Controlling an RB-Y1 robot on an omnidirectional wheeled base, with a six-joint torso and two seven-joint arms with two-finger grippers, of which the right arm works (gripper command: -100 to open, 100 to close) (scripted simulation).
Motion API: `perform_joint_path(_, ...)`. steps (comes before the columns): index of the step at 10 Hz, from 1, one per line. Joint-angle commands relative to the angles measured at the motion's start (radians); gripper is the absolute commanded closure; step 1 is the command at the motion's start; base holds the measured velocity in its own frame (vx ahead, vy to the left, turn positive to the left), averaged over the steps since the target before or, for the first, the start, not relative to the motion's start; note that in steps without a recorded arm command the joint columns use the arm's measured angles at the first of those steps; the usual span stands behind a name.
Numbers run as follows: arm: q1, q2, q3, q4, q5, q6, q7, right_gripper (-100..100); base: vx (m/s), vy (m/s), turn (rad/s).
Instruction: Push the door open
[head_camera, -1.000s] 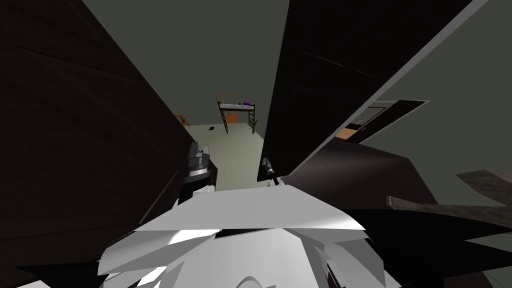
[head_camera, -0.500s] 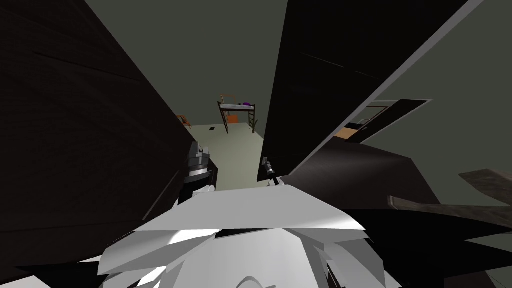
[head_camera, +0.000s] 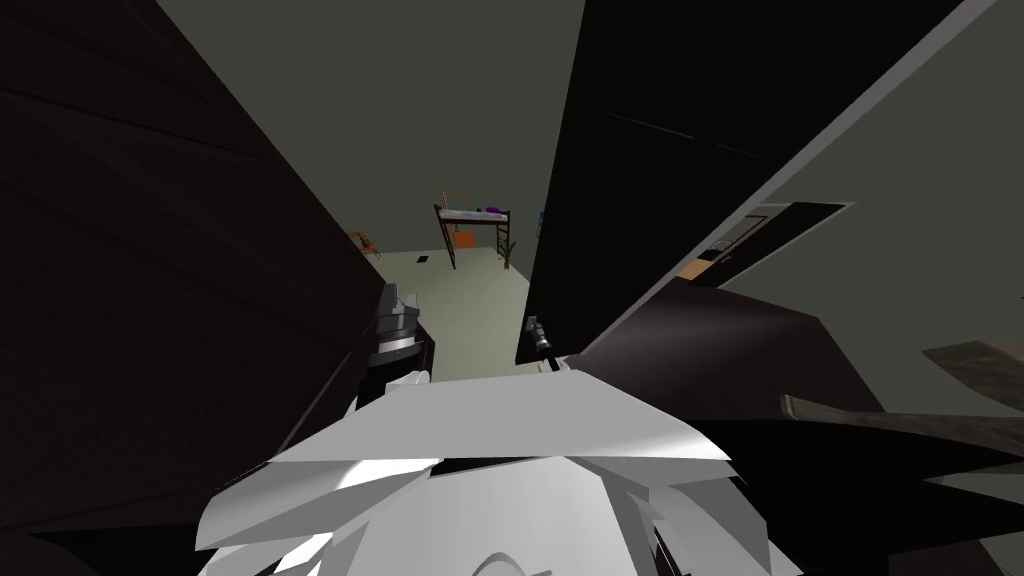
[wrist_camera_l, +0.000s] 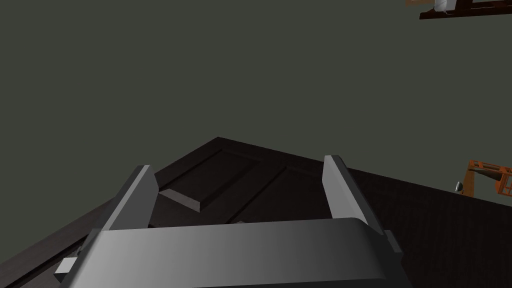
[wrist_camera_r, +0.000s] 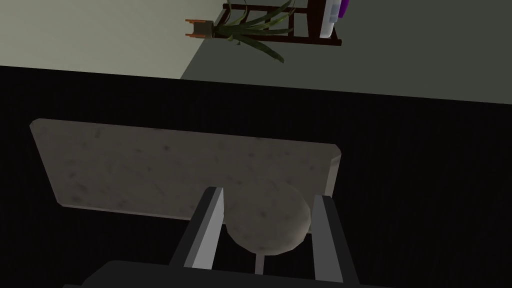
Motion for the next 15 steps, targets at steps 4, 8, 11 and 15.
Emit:
perform_joint_path(4, -0.018, -0.019, -0.038, 0.016, -0.023, -0.010, 0.016, 100, 0.166, 0.055, -0.023)
perform_joint_path(8, -0.018, -0.026, -0.067, 0.017, -0.042, -0.007, 0.028, 100, 0.109, 0.039, -0.030)
perform_joint_path(11, -0.018, -0.032, -0.099, 0.019, -0.062, -0.003, 0.041, 100, 0.183, 0.083, -0.072)
perform_joint_path(15, -0.018, -0.036, -0.143, 0.020, -0.090, 0.001, 0.059, 100, 0.207, 0.081, -0.055)
